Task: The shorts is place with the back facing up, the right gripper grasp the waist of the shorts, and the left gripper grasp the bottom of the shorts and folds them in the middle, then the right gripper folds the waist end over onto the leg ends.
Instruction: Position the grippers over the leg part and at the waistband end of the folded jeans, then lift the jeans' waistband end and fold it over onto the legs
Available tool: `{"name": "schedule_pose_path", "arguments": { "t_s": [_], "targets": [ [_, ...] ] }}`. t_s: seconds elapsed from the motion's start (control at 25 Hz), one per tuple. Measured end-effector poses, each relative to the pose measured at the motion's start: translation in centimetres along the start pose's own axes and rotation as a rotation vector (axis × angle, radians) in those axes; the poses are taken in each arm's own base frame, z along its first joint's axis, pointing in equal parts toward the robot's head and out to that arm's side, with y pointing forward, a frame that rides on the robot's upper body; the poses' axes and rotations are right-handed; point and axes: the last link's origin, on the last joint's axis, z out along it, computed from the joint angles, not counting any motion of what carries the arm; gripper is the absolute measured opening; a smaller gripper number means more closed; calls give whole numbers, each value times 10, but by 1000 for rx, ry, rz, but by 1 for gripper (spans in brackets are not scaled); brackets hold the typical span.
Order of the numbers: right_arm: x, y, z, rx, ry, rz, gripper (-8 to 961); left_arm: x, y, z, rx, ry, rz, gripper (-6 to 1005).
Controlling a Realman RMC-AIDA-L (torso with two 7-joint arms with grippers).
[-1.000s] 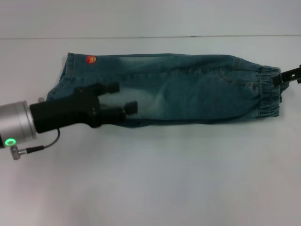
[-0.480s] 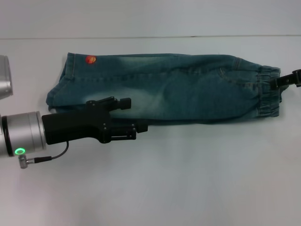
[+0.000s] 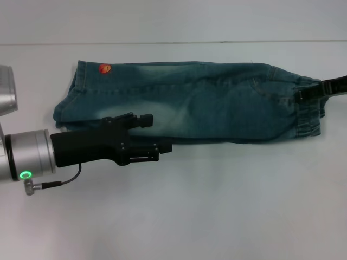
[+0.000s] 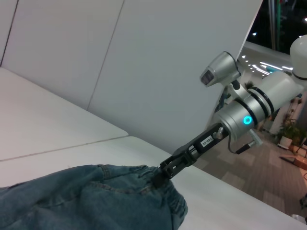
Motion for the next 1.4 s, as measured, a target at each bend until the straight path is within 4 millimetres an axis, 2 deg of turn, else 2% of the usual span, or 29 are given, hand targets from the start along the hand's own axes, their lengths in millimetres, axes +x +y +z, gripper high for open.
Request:
{"name": "schedule_pose_path", "arguments": {
  "t_s": [0.28,0.56,0.76,1.12,1.28,1.4],
  "targets": [
    [-4,12,-1,-49,18,-18,900,-4,-1,-1,17,-2,-13,939],
    [-6,11,-5,-52,15,-34,872,-6,-1,-2,23,0,-18,938],
    [-6,10,-5,-48,17,-46,651,-7,-2,-3,27,1,-19,938],
    [-3,10,-7,-75,20,-52,367,-3,-8,-2,72,29,-30,937],
    [-4,8,-20,-138,-11,-27,200,4,-17,2,131,102,-44,878],
    [-3,7,-35,-207,-46,-4,165,10,-25,10,183,162,-41,834]
  ]
}}
